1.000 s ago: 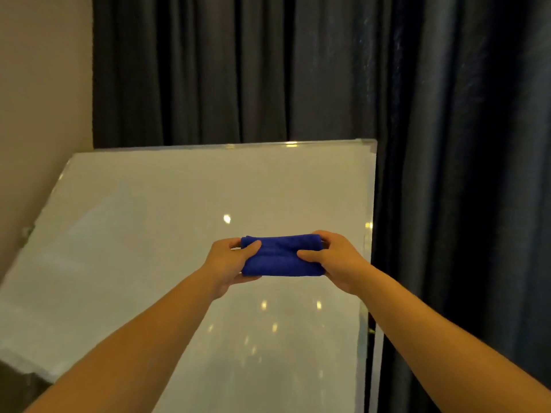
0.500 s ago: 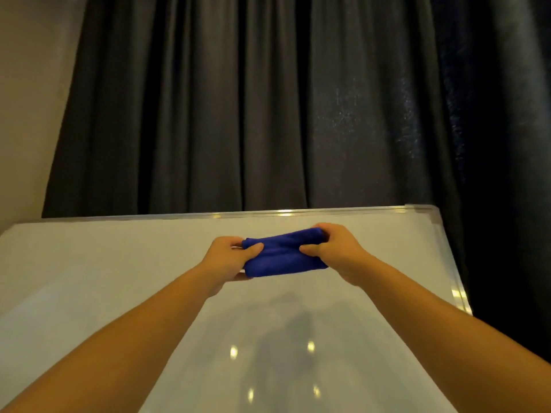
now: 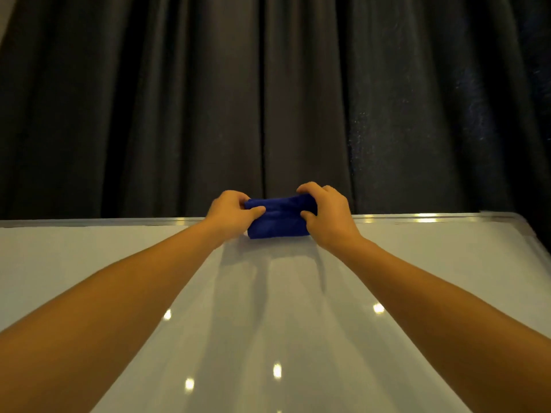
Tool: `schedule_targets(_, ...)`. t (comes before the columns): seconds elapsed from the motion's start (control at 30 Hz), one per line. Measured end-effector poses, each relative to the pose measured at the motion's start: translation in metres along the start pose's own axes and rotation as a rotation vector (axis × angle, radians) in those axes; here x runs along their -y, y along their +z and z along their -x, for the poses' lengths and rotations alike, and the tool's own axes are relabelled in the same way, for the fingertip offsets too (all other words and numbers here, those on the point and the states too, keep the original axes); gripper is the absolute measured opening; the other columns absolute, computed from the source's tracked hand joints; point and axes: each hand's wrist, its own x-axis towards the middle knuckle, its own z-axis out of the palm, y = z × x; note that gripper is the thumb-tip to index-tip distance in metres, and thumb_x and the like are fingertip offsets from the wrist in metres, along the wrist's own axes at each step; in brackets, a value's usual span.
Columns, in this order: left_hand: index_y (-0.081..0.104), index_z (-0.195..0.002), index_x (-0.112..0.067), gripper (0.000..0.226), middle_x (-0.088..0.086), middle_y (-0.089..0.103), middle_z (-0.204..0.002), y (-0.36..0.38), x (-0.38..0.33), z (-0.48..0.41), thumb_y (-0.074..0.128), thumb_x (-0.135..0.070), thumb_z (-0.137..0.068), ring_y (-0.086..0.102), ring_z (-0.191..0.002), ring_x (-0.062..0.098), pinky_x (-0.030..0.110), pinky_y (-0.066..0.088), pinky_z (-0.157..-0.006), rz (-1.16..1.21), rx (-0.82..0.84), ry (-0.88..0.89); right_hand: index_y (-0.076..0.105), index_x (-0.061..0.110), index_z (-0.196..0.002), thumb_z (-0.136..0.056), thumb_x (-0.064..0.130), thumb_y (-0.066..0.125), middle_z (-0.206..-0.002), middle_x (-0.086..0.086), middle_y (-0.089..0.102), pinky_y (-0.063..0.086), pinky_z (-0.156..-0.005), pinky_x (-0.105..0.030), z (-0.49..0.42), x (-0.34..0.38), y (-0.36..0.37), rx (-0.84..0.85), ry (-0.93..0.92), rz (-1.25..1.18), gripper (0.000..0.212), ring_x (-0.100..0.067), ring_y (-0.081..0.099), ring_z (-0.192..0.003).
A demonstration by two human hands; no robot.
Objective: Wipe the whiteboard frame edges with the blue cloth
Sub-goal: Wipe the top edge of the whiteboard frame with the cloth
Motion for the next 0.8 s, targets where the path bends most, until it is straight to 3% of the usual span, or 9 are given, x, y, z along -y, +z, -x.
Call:
schedule_targets(0.07, 0.064, -0.084, -0.02, 0.016, 0.002, 0.066, -0.081, -0.006, 0.018, -0.021, 0.064, -0.036, -0.087, 0.06, -0.076, 0.017, 0.027, 0.043, -0.058, -0.157, -0.029, 0.084, 0.053, 0.024, -0.129, -0.091, 0.005, 0.061, -0.114, -0.004, 0.05, 0.047, -0.084, -0.03, -0.01, 0.005, 0.021, -0.042, 0.007, 0.031, 0.044, -0.017, 0.05, -0.094)
schedule_targets(0.13, 0.062, -0.084, -0.02, 0.022, 0.002, 0.065, -0.084, -0.011, 0.037, -0.043, 0.06, -0.042, -0.088, 0.059, -0.078, 0.019, 0.03, 0.043, -0.062, -0.279, 0.017, 0.145, 0.05, 0.025, -0.134, -0.092, 0.008, 0.062, -0.119, -0.005, 0.048, 0.047, -0.087, -0.031, -0.017, 0.013, 0.04, -0.066, 0.024, 0.1, 0.047, -0.022, 0.051, -0.102)
schedule_targets(0.27, 0.055, -0.09, -0.019, 0.031, 0.003, 0.057, -0.093, -0.005, 0.065, -0.065, 0.05, -0.05, -0.091, 0.055, -0.084, 0.022, 0.038, 0.047, -0.071, -0.402, 0.01, 0.29, 0.056, 0.024, -0.127, -0.08, 0.015, 0.072, -0.133, -0.015, 0.047, 0.039, -0.096, -0.051, -0.015, 0.024, 0.064, -0.226, -0.142, 0.662, 0.05, -0.039, 0.04, -0.121)
schedule_targets(0.37, 0.048, -0.095, -0.022, 0.031, 0.002, 0.06, -0.089, 0.004, 0.079, -0.067, 0.042, -0.052, -0.093, 0.058, -0.078, 0.021, 0.04, 0.05, -0.068, -0.352, 0.052, 0.304, 0.066, 0.014, -0.11, -0.086, 0.019, 0.064, -0.122, -0.015, 0.058, 0.042, -0.091, -0.048, -0.015, 0.035, 0.087, -0.166, -0.312, 0.678, 0.025, -0.036, 0.049, -0.113)
schedule_targets(0.47, 0.046, -0.09, -0.023, 0.034, 0.004, 0.063, -0.087, 0.003, 0.085, -0.071, 0.032, -0.053, -0.095, 0.055, -0.073, 0.024, 0.039, 0.043, -0.065, -0.392, -0.007, 0.373, 0.062, 0.014, -0.111, -0.098, 0.03, 0.041, -0.109, -0.007, 0.062, 0.042, -0.085, -0.04, -0.018, 0.044, 0.114, -0.032, -0.229, 0.497, 0.029, -0.023, 0.053, -0.094)
schedule_targets(0.6, 0.06, -0.099, -0.022, 0.049, 0.006, 0.067, -0.097, 0.001, 0.089, -0.077, 0.02, -0.051, -0.098, 0.057, -0.08, 0.025, 0.035, 0.036, -0.069, -0.426, -0.023, 0.412, 0.056, 0.019, -0.118, -0.098, 0.051, 0.02, -0.102, -0.001, 0.063, 0.041, -0.084, -0.038, -0.02, 0.037, 0.118, 0.023, -0.228, 0.619, 0.052, -0.019, 0.052, -0.086)
schedule_targets(0.73, 0.061, -0.071, -0.019, 0.063, -0.001, 0.056, -0.061, -0.001, 0.103, -0.074, 0.018, -0.057, -0.096, 0.047, -0.054, 0.013, 0.032, 0.032, -0.06, -0.604, -0.105, 0.461, 0.054, 0.017, -0.121, -0.1, 0.048, 0.026, -0.108, -0.004, 0.062, 0.039, -0.09, -0.037, -0.01, -0.007, 0.062, 0.049, -0.086, 0.717, 0.046, -0.022, 0.051, -0.093)
schedule_targets(0.8, 0.058, -0.066, -0.02, 0.061, -0.001, 0.053, -0.058, 0.005, 0.101, -0.071, 0.02, -0.057, -0.096, 0.047, -0.053, 0.014, 0.033, 0.036, -0.06, -0.628, -0.099, 0.439, 0.051, 0.02, -0.123, -0.101, 0.048, 0.027, -0.118, -0.004, 0.06, 0.035, -0.1, -0.037, 0.0, -0.024, 0.039, 0.025, 0.068, 0.814, 0.043, -0.021, 0.05, -0.103)
